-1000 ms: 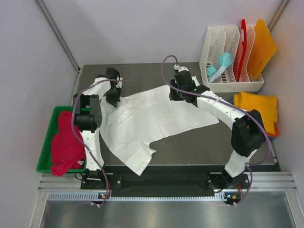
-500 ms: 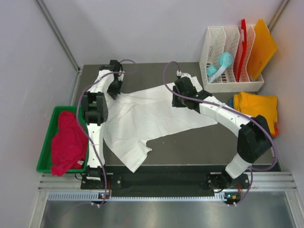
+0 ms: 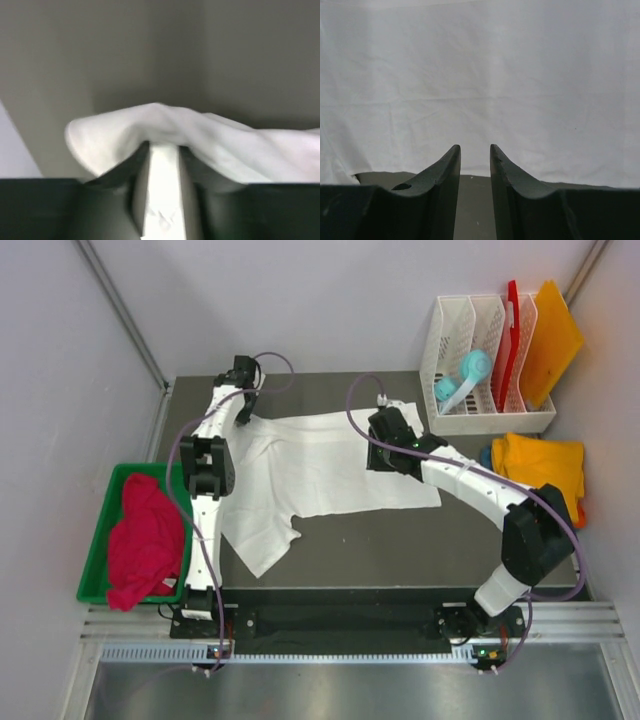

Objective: Fold and stack the t-shirts
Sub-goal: Fold the tshirt

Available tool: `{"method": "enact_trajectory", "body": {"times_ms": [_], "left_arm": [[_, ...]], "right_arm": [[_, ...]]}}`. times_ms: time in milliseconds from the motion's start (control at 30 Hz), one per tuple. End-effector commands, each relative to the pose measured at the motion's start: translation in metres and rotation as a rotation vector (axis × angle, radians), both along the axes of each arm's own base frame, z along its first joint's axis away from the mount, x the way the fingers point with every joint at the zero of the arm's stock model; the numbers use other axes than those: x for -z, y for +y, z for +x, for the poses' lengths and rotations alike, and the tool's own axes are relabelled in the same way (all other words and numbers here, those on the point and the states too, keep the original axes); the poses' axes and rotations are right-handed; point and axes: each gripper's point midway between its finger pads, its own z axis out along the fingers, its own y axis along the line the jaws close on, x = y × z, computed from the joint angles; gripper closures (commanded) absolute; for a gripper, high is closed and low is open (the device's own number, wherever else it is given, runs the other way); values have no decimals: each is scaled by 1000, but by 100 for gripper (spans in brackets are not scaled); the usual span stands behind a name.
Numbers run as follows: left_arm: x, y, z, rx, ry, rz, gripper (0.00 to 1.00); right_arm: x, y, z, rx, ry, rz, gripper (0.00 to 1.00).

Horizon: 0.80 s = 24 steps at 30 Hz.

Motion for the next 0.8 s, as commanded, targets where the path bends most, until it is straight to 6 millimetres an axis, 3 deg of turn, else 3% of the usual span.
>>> {"method": "enact_trajectory", "body": {"times_ms": [0,100,133,200,233,267,300,333,367,400,433,467,500,533,567,600,633,667,700,733,767], "left_arm": [[0,0,50,49,-175,58,42],[-11,1,59,9,-242,30,9],[-28,2,63,-12,-286,6,1],[-37,1,61,-60,-316,-97,1],[-69,1,62,-72,-379,-130,1],[-64,2,54,-87,-363,-165,1],[-74,2,51,-88,-376,-174,1],[-105,1,47,-84,-425,-183,1],[-99,1,35,-95,-398,-187,1],[-107,2,29,-103,-404,-193,1],[-136,3,20,-107,-445,-205,1],[-126,5,6,-138,-413,-219,1],[-131,5,-3,-146,-412,-233,1],[-156,4,-15,-152,-447,-247,1],[-144,3,-33,-174,-407,-259,1],[-146,0,-43,-172,-398,-283,1],[-170,-2,-58,-160,-433,-297,1],[-151,-5,-75,-189,-389,-324,1],[-151,-7,-85,-191,-383,-334,1],[-163,-12,-95,-171,-403,-365,1],[-142,-15,-110,-146,-347,-358,1]], "right_arm": [[-15,1,-11,16,-29,27,69],[-13,1,-15,15,-28,23,70],[-13,1,-16,14,-27,25,69],[-16,3,-17,1,-34,24,70],[-17,4,-16,-1,-38,24,69],[-19,5,-16,-8,-43,25,69],[-21,6,-14,-12,-53,27,70],[-24,6,-12,-13,-63,31,69],[-25,6,-10,-12,-72,26,69],[-26,6,-7,-8,-85,22,69],[-23,4,-4,-4,-87,5,69],[-21,-3,2,10,-100,-24,69],[-19,-7,9,22,-103,-38,69],[-5,-12,15,33,-82,-62,69],[3,-24,25,57,-66,-70,71],[7,-27,34,69,-58,-68,72],[29,-30,41,76,-11,-90,73],[38,-39,51,95,16,-85,76],[40,-39,59,104,30,-75,77],[61,-39,64,103,79,-89,78],[69,-41,69,102,99,-86,78]]}}
